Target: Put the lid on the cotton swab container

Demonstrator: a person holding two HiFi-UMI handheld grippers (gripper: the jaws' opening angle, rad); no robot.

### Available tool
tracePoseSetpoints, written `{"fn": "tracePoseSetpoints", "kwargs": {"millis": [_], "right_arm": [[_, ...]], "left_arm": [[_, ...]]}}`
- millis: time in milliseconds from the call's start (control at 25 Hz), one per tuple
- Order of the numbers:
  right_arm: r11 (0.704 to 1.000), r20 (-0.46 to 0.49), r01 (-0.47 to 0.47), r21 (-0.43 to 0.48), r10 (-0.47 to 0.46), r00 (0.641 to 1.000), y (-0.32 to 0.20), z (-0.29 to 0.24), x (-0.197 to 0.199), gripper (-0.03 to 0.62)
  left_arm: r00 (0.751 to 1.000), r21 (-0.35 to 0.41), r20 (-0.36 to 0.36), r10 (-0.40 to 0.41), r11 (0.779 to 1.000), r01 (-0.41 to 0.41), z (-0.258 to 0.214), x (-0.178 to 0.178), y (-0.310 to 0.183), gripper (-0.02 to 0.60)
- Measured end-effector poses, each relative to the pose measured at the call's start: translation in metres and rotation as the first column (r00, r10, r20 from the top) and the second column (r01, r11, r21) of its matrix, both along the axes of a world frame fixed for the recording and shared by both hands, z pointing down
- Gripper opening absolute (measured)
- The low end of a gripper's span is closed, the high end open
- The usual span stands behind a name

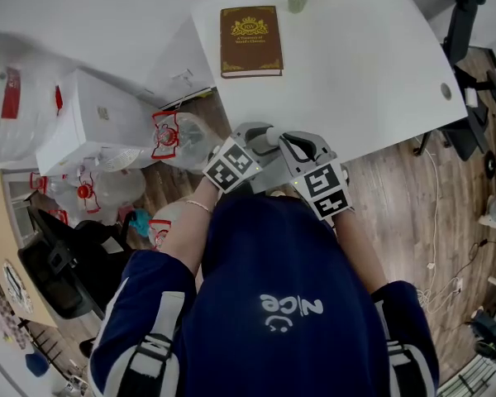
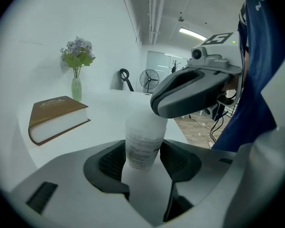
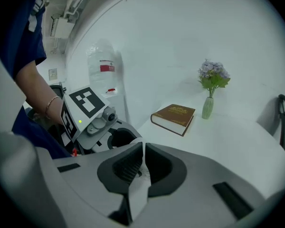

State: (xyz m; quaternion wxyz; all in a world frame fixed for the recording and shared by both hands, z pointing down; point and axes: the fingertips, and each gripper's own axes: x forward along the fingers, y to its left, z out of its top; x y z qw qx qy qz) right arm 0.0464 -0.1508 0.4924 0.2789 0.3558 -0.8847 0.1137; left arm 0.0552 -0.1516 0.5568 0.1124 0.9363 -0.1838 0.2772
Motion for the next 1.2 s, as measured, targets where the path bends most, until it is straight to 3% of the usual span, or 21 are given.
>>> {"fn": "tracePoseSetpoints", "kwargs": {"millis": [240,480,760,840,1000,1120,1200], "right_arm": [[0.997,0.158,-0.036,-0.065,0.046,0.986,0.002,-0.002,0.008,0.054],[0.983,0.246,-0.185,-0.024,0.185,0.952,0.014,-0.011,0.044,0.054],[0.956,0.276,-0.293,0.000,0.281,0.919,0.035,-0.005,0.078,0.055],[0.957,0.280,-0.291,0.015,0.275,0.920,0.043,-0.003,0.076,0.054],[0.962,0.262,-0.271,0.029,0.254,0.931,0.058,0.001,0.069,0.054],[0.961,0.269,-0.273,0.048,0.251,0.930,0.061,-0.004,0.069,0.054],[0.958,0.271,-0.282,0.060,0.256,0.928,0.063,-0.007,0.070,0.054]], "left_arm": [[1.000,-0.003,-0.004,-0.019,1.000,0.019,-0.001,0.002,0.002,0.245],[0.993,-0.059,-0.041,-0.114,0.992,0.112,-0.012,-0.015,0.015,0.291],[0.943,-0.048,-0.159,-0.293,0.956,0.289,-0.040,-0.042,0.041,0.288],[0.932,-0.018,-0.176,-0.318,0.947,0.320,-0.048,-0.046,0.047,0.250],[0.884,0.008,-0.255,-0.391,0.914,0.407,-0.067,-0.055,0.050,0.054],[0.836,-0.033,-0.320,-0.445,0.888,0.459,-0.075,-0.061,0.051,0.032],[0.825,-0.044,-0.333,-0.457,0.881,0.471,-0.076,-0.062,0.054,0.023]]}}
